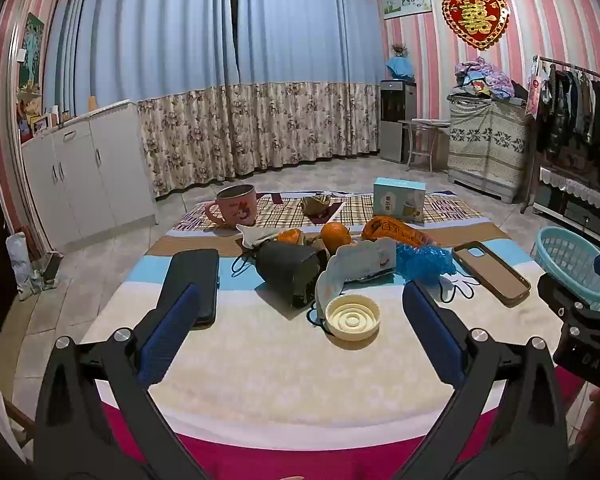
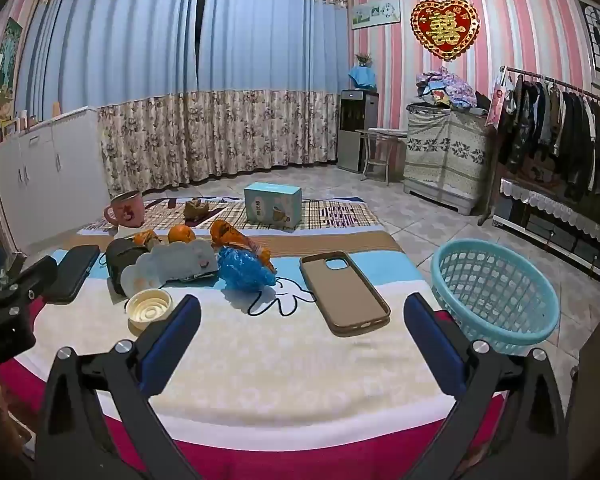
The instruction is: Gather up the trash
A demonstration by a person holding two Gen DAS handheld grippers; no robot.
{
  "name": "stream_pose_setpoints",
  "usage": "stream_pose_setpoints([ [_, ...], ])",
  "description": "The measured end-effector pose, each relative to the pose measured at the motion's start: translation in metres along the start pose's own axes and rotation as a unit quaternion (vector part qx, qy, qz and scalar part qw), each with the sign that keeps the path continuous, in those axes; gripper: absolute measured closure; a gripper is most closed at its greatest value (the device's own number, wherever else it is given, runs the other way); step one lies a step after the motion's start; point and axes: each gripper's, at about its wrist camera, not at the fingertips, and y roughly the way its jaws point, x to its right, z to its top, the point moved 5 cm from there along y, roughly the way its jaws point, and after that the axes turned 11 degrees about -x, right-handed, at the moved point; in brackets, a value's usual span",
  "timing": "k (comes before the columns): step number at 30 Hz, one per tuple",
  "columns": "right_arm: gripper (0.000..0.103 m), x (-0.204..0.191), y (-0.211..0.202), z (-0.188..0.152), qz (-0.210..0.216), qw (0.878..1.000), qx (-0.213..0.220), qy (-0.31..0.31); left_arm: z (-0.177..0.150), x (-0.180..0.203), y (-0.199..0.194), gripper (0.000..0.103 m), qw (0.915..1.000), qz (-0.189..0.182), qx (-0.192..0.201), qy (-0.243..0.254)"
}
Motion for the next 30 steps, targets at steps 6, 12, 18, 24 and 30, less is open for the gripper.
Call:
stream_pose_setpoints([
  [6,0.004,0.003,-0.002,0.001,0.0,1.0,0.001,0.008,0.0,0.001,0.0,0.005,1.0,0.0,-0.002,-0.001],
  [12,0.004,0.009,-0.006,0.002,0.001,1.0,0.008,0.004,0.0,0.002,0.006,0.005,1.0,-0.001,-0.004,-0.004],
  [18,0.004,0.005,-0.011,0.001,-0.004,1.0,0.011,0.001,0.0,-0.002,0.006,0.005,1.0,-0.001,-0.003,-0.006],
  [24,0.004,0.005,-0.011,0.001,-0.005,1.0,0.011,0.001,0.001,-0.005,0.005,0.005,1.0,-0.001,-0.004,-0.008],
  [30,0.004,0.005,-0.01,0.0,-0.007,1.0,0.01,0.002,0.001,-0.007,0.002,0.005,0.9999,0.001,-0.004,-0.01],
])
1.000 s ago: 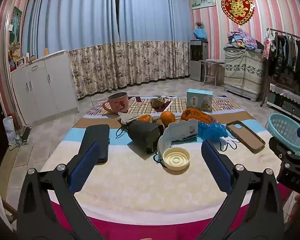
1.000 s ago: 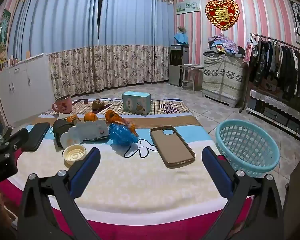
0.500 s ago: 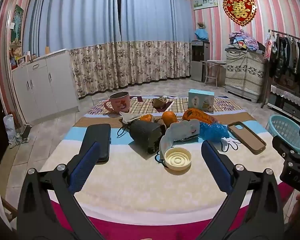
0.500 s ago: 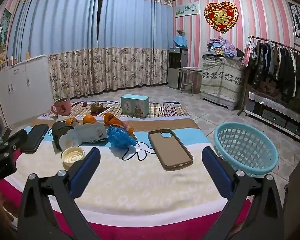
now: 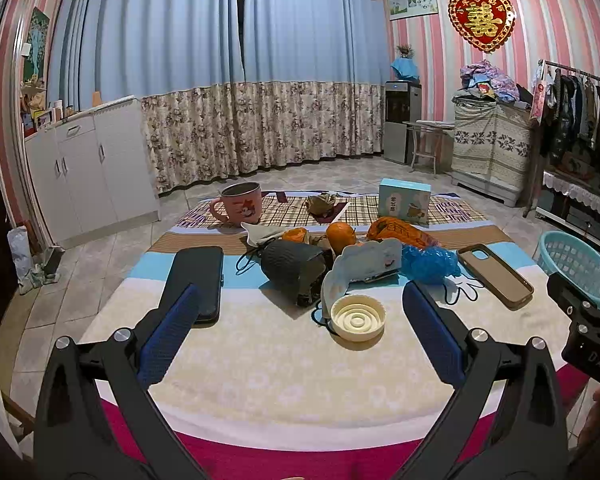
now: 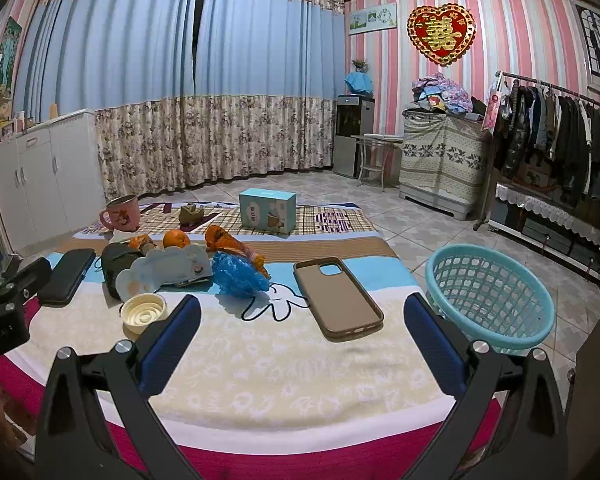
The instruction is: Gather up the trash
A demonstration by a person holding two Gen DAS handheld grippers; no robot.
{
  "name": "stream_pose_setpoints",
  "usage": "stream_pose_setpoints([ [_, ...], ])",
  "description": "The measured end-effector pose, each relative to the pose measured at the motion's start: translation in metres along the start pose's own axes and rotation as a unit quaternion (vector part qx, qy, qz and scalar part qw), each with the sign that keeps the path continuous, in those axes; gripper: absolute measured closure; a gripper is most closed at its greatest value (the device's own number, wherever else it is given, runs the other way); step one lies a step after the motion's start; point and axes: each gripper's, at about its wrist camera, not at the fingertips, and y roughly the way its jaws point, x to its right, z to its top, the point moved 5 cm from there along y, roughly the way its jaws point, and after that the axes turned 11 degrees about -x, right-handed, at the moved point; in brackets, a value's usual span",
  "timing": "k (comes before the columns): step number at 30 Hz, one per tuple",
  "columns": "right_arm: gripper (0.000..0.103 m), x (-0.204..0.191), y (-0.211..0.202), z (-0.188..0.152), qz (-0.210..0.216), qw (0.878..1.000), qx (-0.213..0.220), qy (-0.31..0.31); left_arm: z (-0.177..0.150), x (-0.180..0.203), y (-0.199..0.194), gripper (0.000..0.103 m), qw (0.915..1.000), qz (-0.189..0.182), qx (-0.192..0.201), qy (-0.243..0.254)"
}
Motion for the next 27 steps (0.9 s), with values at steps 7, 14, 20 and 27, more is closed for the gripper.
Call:
stream_pose_setpoints([
  [7,0.004,0.0009,0.0002,0.0003,-0.002,1.0,0.002,-0.002,0.0004,-0.0006,0.0,0.005,1.0,0.0,0.0,-0.001],
  [14,0.004,0.0013,0.0,0.0003,-0.002,1.0,0.002,-0.002,0.0007,-0.001,-0.0004,0.005,1.0,-0.001,0.0,-0.002],
  [20,0.004,0.0019,0.0003,0.0001,-0.003,1.0,0.002,-0.002,0.0009,-0.0016,-0.0005,0.005,1.0,-0.001,0.001,-0.002],
  [27,0.004,0.0021,-0.0002,-0.0009,-0.003,1.0,0.002,-0.002,0.0023,-0.0033,-0.0035,0.005,1.0,0.003,0.001,-0.003],
])
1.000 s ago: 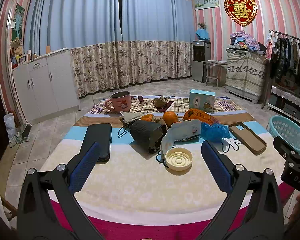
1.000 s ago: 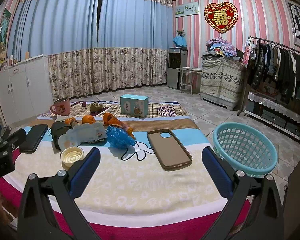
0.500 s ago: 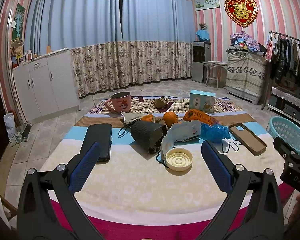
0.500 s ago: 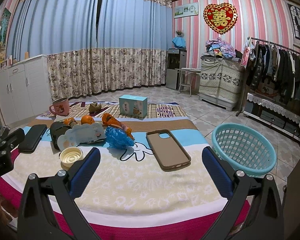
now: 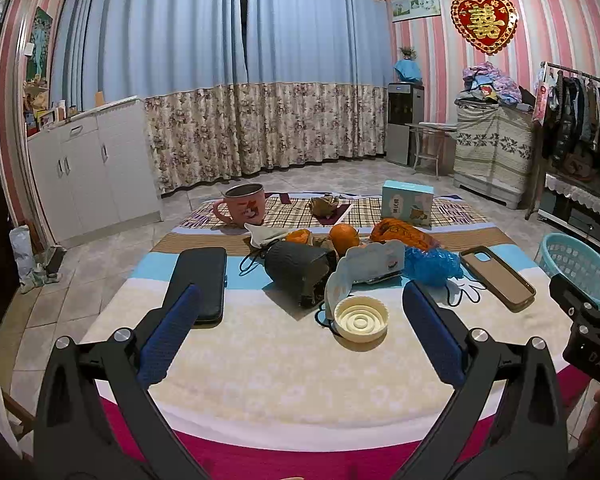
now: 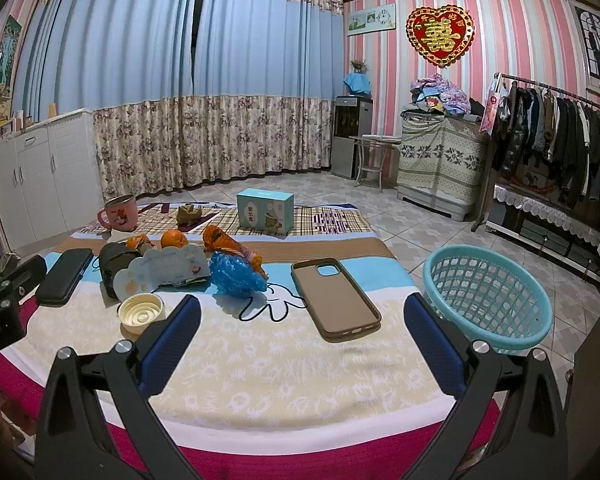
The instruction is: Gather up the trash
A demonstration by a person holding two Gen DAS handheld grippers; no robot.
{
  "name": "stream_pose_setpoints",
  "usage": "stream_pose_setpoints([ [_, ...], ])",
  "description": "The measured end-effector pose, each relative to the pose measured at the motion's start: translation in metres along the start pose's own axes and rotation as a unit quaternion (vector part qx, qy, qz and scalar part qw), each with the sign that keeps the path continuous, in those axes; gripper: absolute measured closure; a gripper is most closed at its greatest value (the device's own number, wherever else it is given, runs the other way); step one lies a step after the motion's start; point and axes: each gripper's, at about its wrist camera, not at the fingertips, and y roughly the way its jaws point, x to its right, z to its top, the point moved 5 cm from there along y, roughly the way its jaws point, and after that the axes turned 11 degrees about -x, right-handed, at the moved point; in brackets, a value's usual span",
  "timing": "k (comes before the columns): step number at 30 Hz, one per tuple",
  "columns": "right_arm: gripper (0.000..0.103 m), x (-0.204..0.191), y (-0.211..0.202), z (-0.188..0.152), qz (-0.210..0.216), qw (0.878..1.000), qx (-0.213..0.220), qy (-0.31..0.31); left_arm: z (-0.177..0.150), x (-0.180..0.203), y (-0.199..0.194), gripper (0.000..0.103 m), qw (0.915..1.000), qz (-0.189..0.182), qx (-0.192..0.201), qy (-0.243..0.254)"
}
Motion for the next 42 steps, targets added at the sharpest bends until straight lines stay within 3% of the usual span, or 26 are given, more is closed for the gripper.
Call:
stream_pose_setpoints([
  [42,0.004,0.0079,0.0004,0.0008,-0.003,1.0,-0.003,0.008,0.0,-0.0027,0.0018,0.005,1.0,0.006,-0.001,-0.002],
])
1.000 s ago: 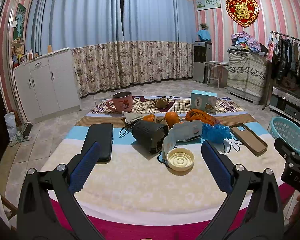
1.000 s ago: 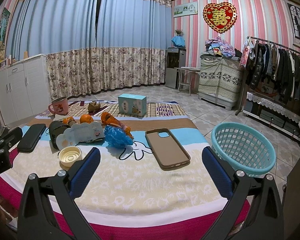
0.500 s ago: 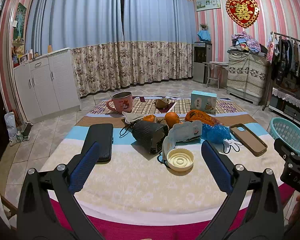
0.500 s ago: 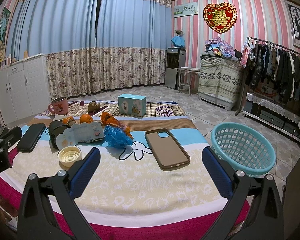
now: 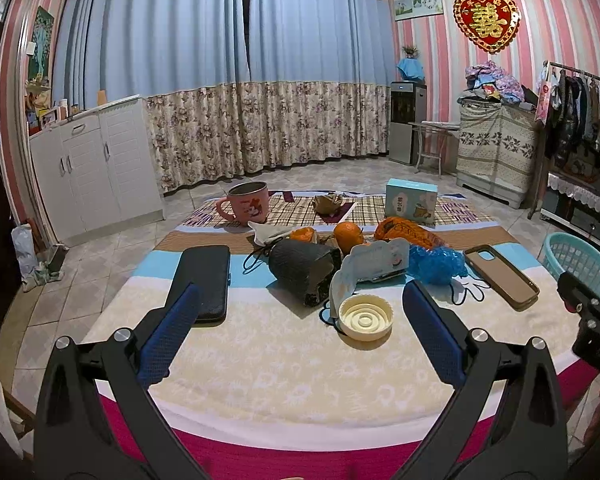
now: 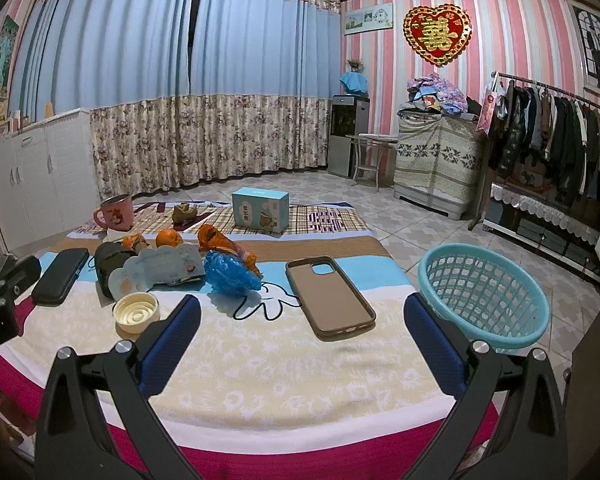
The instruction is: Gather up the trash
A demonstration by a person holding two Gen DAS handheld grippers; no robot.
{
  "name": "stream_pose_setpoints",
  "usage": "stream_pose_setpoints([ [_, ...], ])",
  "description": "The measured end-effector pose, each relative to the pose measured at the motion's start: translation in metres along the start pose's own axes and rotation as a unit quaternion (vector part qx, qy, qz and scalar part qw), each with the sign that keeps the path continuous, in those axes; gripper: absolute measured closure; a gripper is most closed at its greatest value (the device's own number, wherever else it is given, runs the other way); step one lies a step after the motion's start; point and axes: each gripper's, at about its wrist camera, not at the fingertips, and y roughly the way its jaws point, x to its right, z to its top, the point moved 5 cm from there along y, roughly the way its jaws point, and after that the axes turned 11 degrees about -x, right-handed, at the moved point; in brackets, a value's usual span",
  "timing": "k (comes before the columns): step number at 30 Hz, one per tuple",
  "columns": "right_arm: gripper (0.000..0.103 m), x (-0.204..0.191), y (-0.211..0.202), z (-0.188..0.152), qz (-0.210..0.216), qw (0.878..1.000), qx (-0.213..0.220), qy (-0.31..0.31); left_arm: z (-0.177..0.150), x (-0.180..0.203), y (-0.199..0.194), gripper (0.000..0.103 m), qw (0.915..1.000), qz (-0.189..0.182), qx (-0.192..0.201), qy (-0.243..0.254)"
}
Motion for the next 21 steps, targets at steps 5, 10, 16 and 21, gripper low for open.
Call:
stream_pose_setpoints([
  [5,0.004,0.002,0.002,0.0,0.003,1.0,-0.003,0.004,0.0,-0.001,0.0,0.005,1.0,0.004,0.001,-0.001],
  [10,0.004,0.002,0.011,0.001,-0.003,1.0,-0.007,0.01,-0.001,-0.001,0.004,0.005,1.0,0.007,-0.003,0.001],
  [16,0.004,-0.001,0.014,0.003,-0.007,1.0,-0.004,-0.005,0.0,-0.012,0.014,0.005,0.9997,0.011,-0.019,-0.009],
  [21,0.004,0.004,0.021,0.007,-0.014,1.0,-0.01,0.003,0.003,-0.017,0.031,0.005,0.999,0.019,-0.04,-0.007],
])
